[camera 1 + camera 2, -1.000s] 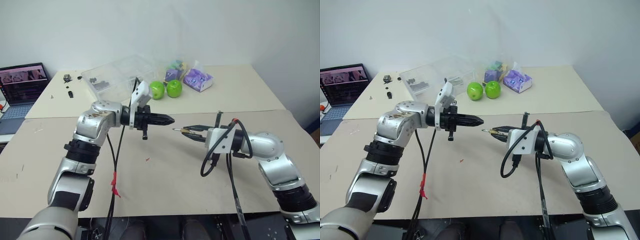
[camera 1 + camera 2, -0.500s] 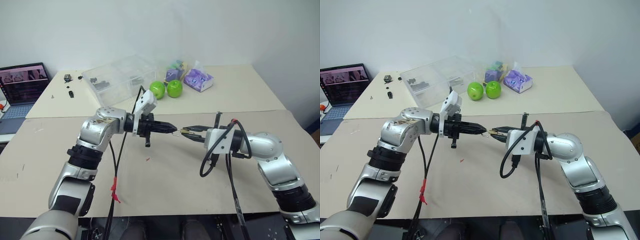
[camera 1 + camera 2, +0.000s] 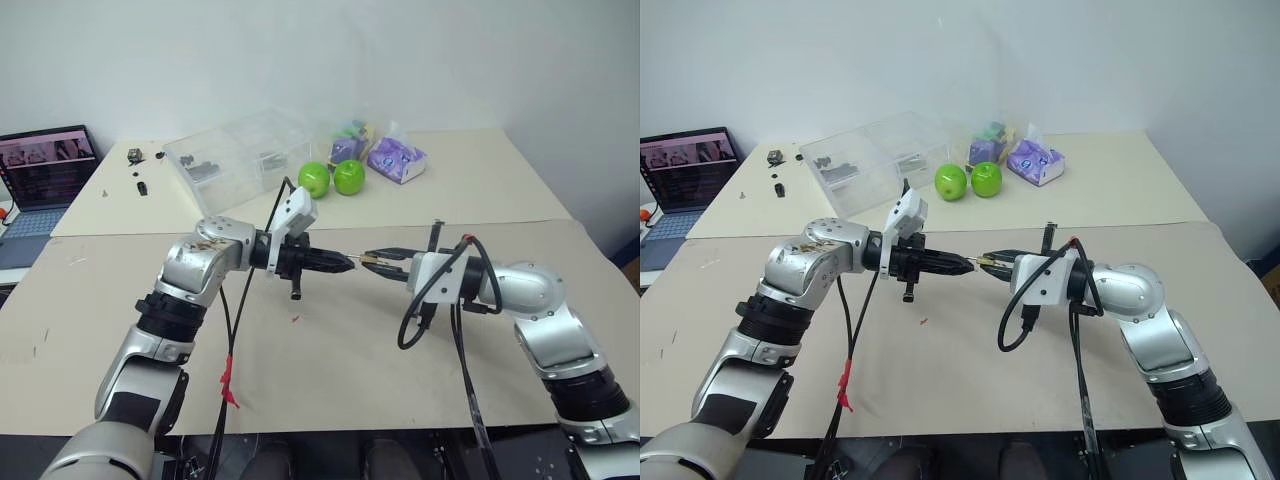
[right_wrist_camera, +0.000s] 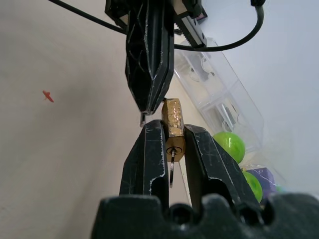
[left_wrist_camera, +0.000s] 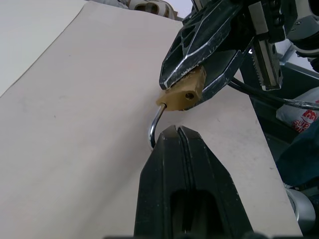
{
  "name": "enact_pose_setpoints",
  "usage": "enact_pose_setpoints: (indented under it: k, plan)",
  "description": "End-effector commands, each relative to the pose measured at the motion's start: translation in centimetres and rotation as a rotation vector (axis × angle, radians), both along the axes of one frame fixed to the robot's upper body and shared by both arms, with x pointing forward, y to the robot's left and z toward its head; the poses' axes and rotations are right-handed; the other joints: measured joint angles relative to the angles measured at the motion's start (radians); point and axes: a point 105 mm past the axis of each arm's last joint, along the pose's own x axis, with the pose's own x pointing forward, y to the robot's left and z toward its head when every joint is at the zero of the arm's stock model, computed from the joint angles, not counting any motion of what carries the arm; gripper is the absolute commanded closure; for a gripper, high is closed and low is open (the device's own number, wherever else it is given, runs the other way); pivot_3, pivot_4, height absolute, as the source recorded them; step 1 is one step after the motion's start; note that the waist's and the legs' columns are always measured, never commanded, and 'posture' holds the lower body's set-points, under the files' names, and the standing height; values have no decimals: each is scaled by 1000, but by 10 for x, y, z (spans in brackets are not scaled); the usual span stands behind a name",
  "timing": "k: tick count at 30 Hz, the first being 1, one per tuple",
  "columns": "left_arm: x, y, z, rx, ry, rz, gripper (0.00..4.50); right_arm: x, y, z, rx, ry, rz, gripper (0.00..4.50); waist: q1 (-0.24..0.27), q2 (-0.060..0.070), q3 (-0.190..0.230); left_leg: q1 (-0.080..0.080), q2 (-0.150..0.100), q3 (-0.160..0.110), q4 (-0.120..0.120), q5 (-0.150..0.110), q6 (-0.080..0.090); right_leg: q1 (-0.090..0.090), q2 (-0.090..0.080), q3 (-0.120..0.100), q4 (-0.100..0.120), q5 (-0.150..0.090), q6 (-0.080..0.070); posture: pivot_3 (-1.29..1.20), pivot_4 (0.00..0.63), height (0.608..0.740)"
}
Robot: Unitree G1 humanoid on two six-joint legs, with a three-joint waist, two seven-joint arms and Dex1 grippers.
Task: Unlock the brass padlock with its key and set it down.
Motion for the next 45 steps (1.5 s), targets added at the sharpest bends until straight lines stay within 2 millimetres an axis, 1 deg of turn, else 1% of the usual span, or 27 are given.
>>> enact_pose_setpoints:
  k: [1,7,21,24,27,31,33,34,36,38,40,41,43,44,45]
  plan:
    - [1,1,5,-2,-36,2,4462,-3,4,24,51,-58,15,4379,0,0,0,0,0,0,0,0,0,0,0,0,0,0,0,0,150,740]
    - [1,2,5,-2,-40,2,4462,-5,6,27,56,-53,16,4379,5,0,0,0,0,0,0,0,0,0,0,0,0,0,0,0,150,740]
    - [5,4,5,-4,-45,16,4462,-9,9,24,58,-37,19,4379,17,0,0,0,0,0,0,0,0,0,0,0,0,0,0,0,150,740]
    - [5,5,5,1,-44,17,4462,-8,7,22,52,-32,12,4379,17,0,0,0,0,0,0,0,0,0,0,0,0,0,0,0,150,740]
    - [6,12,3,16,-43,33,4462,-7,-2,19,38,-24,-6,4379,17,0,0,0,0,0,0,0,0,0,0,0,0,0,0,0,150,740]
    - [9,26,-2,47,-39,68,4462,-4,-15,18,11,-23,-34,4379,17,0,0,0,0,0,0,0,0,0,0,0,0,0,0,0,150,740]
    - [9,31,-2,43,-18,86,3972,-2,-19,19,4,-28,-46,4379,17,0,0,0,0,0,0,0,0,0,0,0,0,0,0,0,150,740]
    - [9,33,-2,42,-12,89,3884,0,-20,20,3,-30,-50,4379,17,0,0,0,0,0,0,0,0,0,0,0,0,0,0,0,150,740]
    - [8,35,-2,43,-10,91,3053,2,-22,22,9,-35,-58,4379,17,0,0,0,0,0,0,0,0,0,0,0,0,0,0,0,150,740]
    - [7,37,0,38,-12,97,2403,4,-22,23,14,-37,-60,4379,16,0,0,0,0,0,0,0,0,0,0,0,0,0,0,0,150,740]
    - [7,41,4,28,-17,106,1649,4,-19,23,15,-29,-51,4379,14,0,0,0,0,0,0,0,0,0,0,0,0,0,0,0,150,740]
    - [7,42,7,23,-22,108,1388,4,-18,22,16,-25,-44,4379,14,0,0,0,0,0,-1,0,0,0,0,0,0,0,0,0,150,740]
    - [5,45,11,20,-36,111,689,4,-15,22,18,-18,-35,4379,16,0,0,0,0,0,-1,0,0,-1,0,0,0,0,0,0,150,740]
    - [5,48,12,22,-50,115,252,4,-14,21,21,-10,-29,4379,16,0,0,0,0,0,-1,0,0,-1,0,0,0,0,0,0,150,740]
    - [5,50,14,28,-71,123,120,4,-12,21,23,1,-23,4379,16,0,0,0,0,0,-1,0,0,-1,0,0,0,0,0,0,150,740]
